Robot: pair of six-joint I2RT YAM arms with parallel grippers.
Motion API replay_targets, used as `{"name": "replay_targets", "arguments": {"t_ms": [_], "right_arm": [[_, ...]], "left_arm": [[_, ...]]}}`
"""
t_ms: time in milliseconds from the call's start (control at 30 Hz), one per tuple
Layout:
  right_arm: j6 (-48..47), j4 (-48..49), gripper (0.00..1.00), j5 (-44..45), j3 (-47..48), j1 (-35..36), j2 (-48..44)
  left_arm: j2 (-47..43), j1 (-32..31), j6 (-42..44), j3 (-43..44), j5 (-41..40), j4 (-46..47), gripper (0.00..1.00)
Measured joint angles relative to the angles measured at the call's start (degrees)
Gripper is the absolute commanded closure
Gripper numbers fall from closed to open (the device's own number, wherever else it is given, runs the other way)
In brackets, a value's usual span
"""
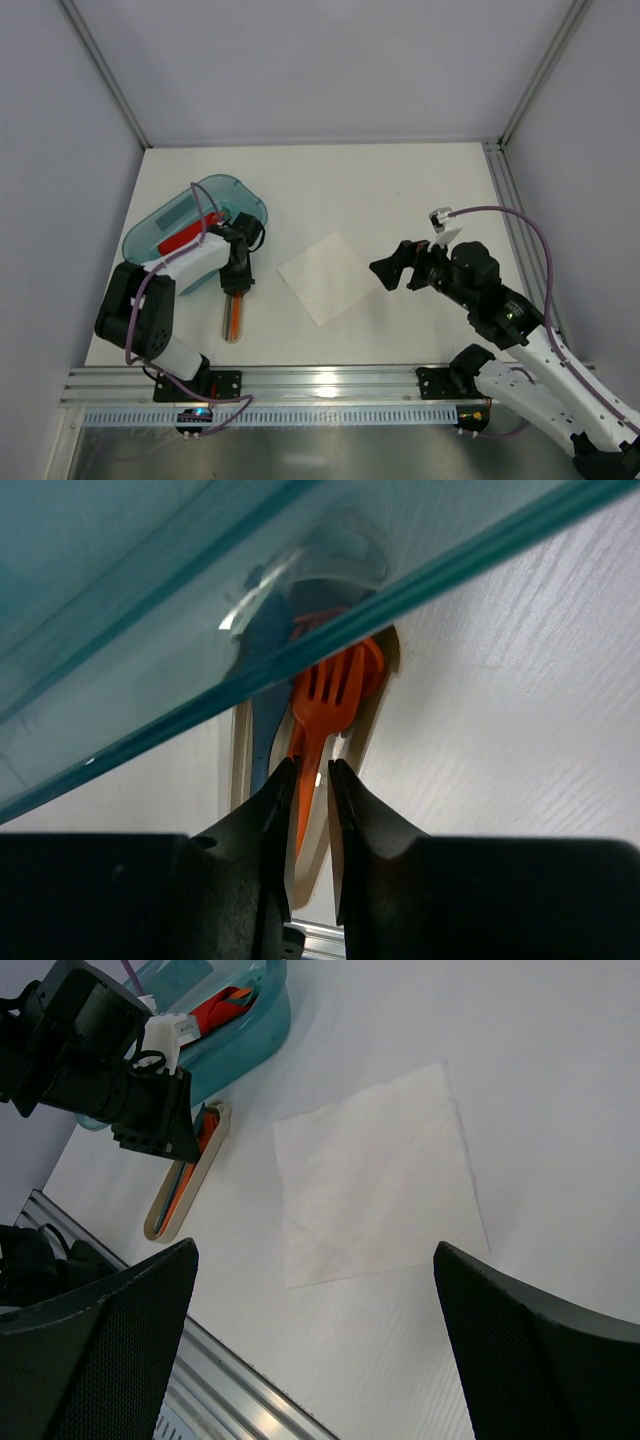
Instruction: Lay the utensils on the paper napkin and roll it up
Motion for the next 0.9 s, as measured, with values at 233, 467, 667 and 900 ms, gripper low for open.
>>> {"name": "replay_targets", "arguments": {"t_ms": [233,467,667,900], "right_arm": [[0.0,-0.5,0.00,0.0,0.0,0.0,-0.2],[-0.1,-0.8,0.00,0.0,0.0,0.0,-0.2],[-0.2,-1.2,0.00,0.2,0.0,0.0,-0.2],[-0.2,-1.2,0.00,0.2,0.0,0.0,0.6]], "left_arm": [[0.6,0.0,-0.8,0.0,-0.9,0.0,0.75],[2.0,0.0,-0.9,0.0,-1.2,0.0,0.84],[2.0,0.0,-0.8,0.2,-1.2,-0.4,0.88],[1.4,0.0,-0.8,1.3,-1.2,-1.9,0.91]]}}
